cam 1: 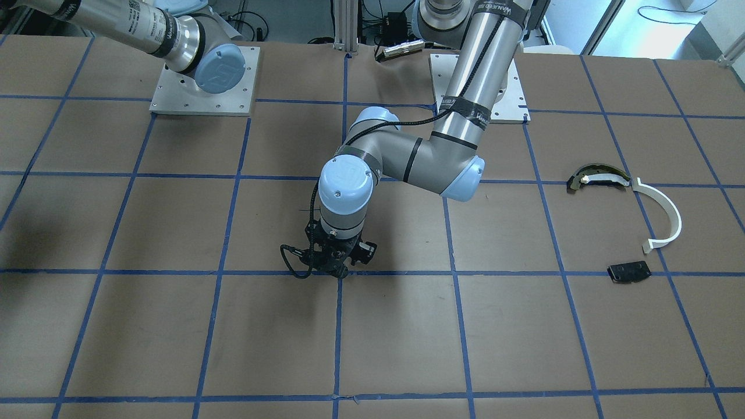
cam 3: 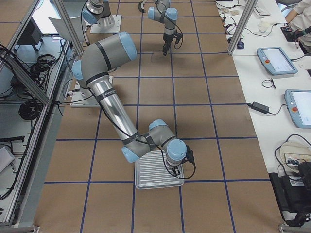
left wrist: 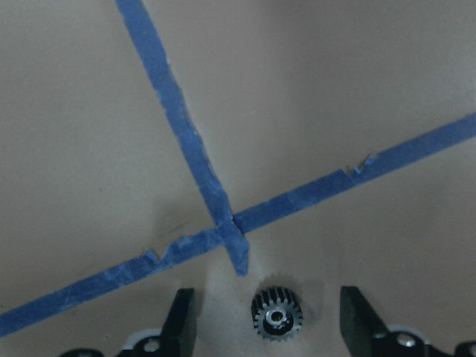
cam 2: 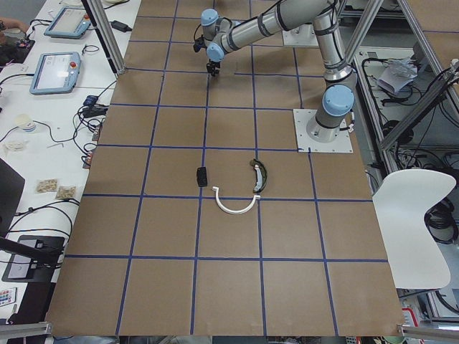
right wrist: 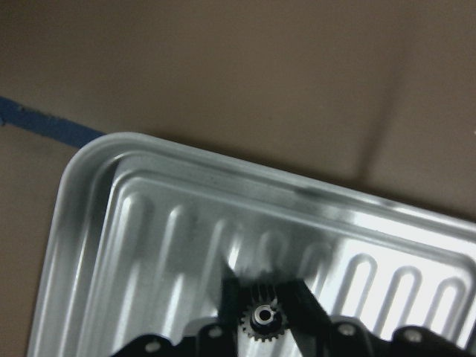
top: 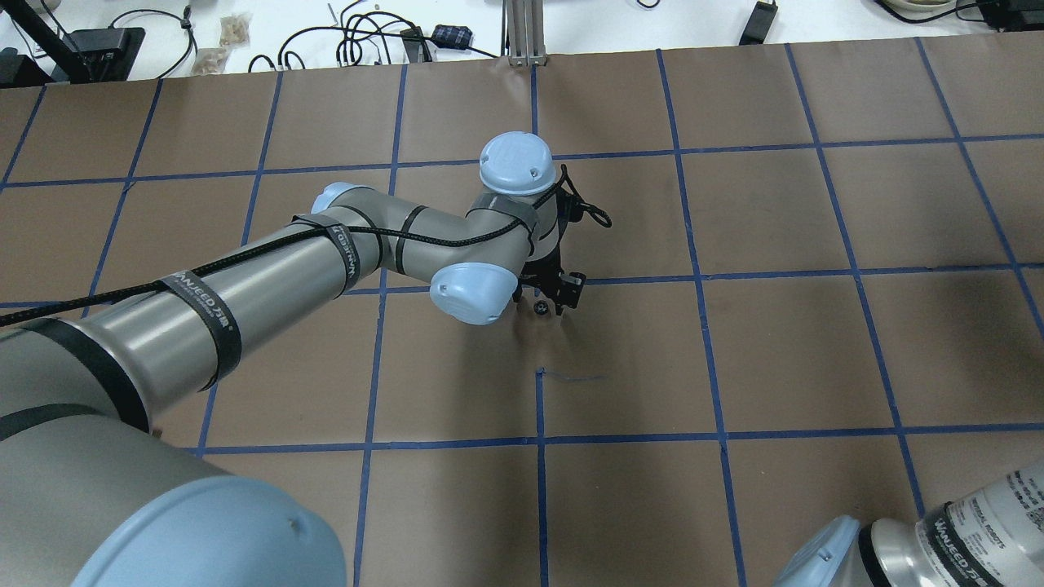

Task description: Place bearing gear from tray to pile

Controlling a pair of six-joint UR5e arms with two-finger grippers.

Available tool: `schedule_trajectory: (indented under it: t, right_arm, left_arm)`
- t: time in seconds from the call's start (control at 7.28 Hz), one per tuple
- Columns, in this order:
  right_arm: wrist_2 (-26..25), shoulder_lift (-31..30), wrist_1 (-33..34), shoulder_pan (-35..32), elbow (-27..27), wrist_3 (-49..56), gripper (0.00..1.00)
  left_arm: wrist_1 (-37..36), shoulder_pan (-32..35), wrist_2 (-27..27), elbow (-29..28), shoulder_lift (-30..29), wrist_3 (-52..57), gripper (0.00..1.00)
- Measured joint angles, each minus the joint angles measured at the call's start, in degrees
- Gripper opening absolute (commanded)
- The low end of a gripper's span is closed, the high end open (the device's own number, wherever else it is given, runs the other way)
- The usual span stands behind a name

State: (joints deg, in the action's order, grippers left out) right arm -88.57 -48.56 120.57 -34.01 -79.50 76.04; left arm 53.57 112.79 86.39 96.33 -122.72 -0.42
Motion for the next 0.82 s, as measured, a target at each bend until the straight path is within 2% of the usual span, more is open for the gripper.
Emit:
schedule_trajectory:
  t: [0.27,0.55,0.82]
  right_arm:
    - [-1.0,-2.7,-3.9,-0.2,0.3,-1.0,0.0]
    - [-1.3,-9.3,-11.4,-1.6,0.4,-5.5,0.01]
    - [-3.0,-18.2,-21.6,-6.1,0.2,-14.5,0.02]
  left_arm:
    - [0.4,0.0,0.1,0.0,0.1,1.1,0.0]
    - [0.7,0.0,0.2,-0.1,0.3,1.8,0.0]
    - [3.6,-1.2,0.9,-1.2,2.3,2.0,0.0]
